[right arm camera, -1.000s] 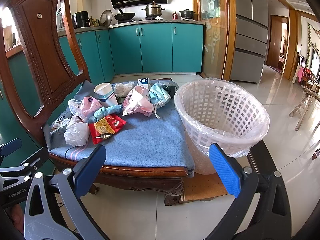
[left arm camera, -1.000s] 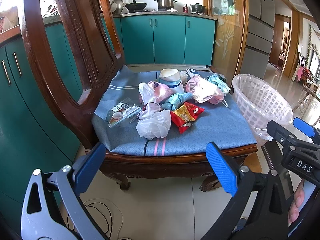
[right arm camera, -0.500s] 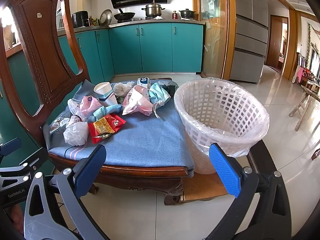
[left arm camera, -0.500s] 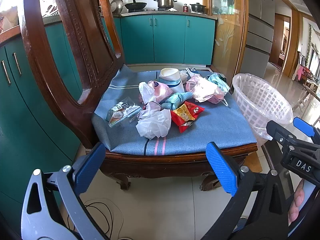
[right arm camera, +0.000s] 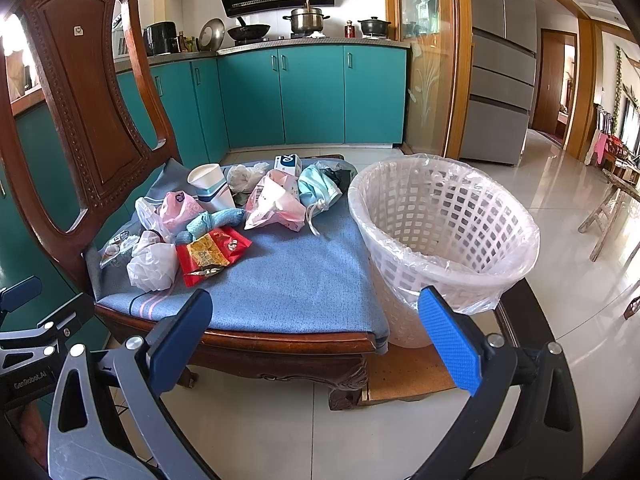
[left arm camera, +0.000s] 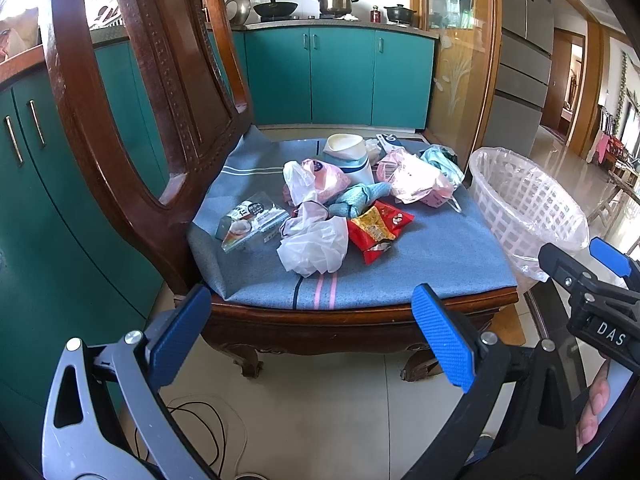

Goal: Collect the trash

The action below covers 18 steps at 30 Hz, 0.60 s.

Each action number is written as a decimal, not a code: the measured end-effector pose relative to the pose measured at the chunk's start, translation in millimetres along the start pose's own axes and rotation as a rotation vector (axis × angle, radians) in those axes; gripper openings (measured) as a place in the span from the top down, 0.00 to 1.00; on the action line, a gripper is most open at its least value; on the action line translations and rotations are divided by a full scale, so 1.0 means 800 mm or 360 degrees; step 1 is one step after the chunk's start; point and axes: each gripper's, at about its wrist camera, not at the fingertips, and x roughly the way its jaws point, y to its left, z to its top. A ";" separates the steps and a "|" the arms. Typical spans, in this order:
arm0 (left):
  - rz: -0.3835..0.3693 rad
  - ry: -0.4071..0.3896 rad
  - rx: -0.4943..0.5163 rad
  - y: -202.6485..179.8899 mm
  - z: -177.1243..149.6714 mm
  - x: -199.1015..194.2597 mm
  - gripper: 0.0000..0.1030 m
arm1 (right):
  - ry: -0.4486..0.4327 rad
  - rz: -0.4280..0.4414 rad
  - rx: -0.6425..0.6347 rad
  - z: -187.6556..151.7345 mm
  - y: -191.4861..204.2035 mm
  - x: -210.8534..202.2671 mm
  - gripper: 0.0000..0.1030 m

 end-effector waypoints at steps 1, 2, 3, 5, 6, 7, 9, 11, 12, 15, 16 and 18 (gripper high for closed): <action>-0.0002 0.0003 0.0000 0.000 0.000 0.000 0.03 | 0.0000 0.0000 -0.0001 0.000 0.000 0.000 0.03; -0.0003 0.0005 0.0001 0.000 0.001 0.000 0.03 | 0.0001 0.0000 -0.0001 0.000 0.000 0.000 0.03; -0.0003 0.0006 0.0002 0.000 0.001 0.000 0.03 | 0.0001 0.0000 0.0000 0.001 0.000 0.000 0.03; -0.0004 0.0008 0.0004 0.000 0.002 0.000 0.03 | 0.0000 -0.0001 0.0002 0.001 0.000 0.000 0.03; -0.0004 0.0010 0.0004 0.000 0.002 0.001 0.03 | 0.0000 -0.0001 0.0002 0.001 0.000 0.000 0.02; -0.0005 0.0012 0.0003 0.000 0.002 0.001 0.03 | 0.0001 0.0000 0.0003 0.000 0.000 0.000 0.03; -0.0009 0.0015 0.0003 0.000 0.003 0.002 0.03 | 0.0003 0.0002 0.0003 0.000 0.000 0.000 0.03; -0.0009 0.0018 0.0003 0.000 0.002 0.002 0.03 | 0.0003 0.0006 0.0006 0.000 0.001 0.000 0.03; -0.0007 0.0020 0.0005 -0.001 0.002 0.002 0.03 | 0.0005 0.0017 0.0009 -0.001 0.001 0.000 0.03; -0.0011 0.0022 0.0001 -0.001 0.002 0.002 0.03 | 0.0010 0.0044 0.0018 -0.003 0.002 0.001 0.03; -0.0014 0.0021 -0.0001 0.000 0.002 0.002 0.03 | 0.0012 0.0054 0.0023 -0.003 0.003 0.001 0.03; -0.0015 0.0012 -0.0010 0.001 0.003 0.002 0.03 | 0.0017 0.0073 0.0031 -0.003 0.002 0.002 0.03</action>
